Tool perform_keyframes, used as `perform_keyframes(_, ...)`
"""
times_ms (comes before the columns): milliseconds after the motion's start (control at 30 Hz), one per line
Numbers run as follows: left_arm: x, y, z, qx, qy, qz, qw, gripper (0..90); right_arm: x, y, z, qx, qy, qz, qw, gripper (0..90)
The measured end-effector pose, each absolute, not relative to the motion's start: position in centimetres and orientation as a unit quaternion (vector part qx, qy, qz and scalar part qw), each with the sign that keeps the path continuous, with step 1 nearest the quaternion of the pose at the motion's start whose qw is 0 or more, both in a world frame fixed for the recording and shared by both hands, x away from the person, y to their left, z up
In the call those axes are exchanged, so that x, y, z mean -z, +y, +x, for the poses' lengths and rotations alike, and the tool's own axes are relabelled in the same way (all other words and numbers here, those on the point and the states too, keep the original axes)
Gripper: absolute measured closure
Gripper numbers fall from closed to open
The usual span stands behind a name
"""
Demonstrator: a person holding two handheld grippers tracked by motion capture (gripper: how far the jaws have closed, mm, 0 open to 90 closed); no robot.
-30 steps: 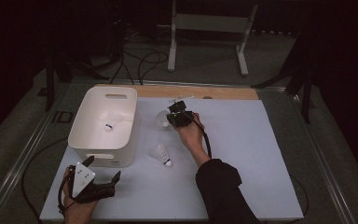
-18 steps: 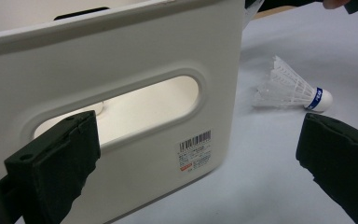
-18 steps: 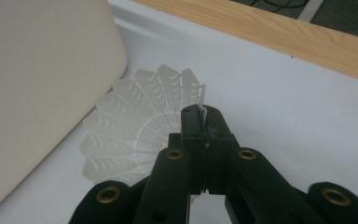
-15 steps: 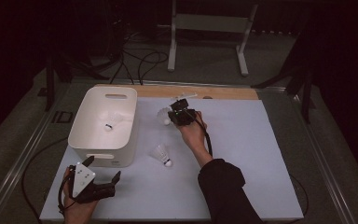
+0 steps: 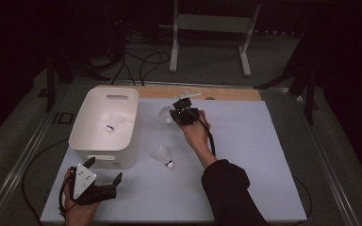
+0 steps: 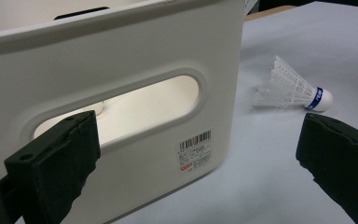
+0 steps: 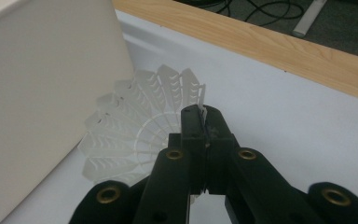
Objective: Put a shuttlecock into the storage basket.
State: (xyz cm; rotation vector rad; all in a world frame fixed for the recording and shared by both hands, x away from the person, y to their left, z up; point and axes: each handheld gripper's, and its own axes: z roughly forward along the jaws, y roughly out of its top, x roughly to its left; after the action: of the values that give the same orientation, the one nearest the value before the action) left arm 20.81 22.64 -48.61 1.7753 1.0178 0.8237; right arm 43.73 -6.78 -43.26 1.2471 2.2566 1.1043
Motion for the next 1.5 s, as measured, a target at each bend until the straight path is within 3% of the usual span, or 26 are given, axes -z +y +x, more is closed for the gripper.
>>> perform_keyframes(1500, 48.6, 22.6, 20.8, -0.332, 0.410, 0.721, 0.449, 0.2, 40.0, -7.0, 42.7, -0.413, 0.785, 0.427, 0.177, 89.4)
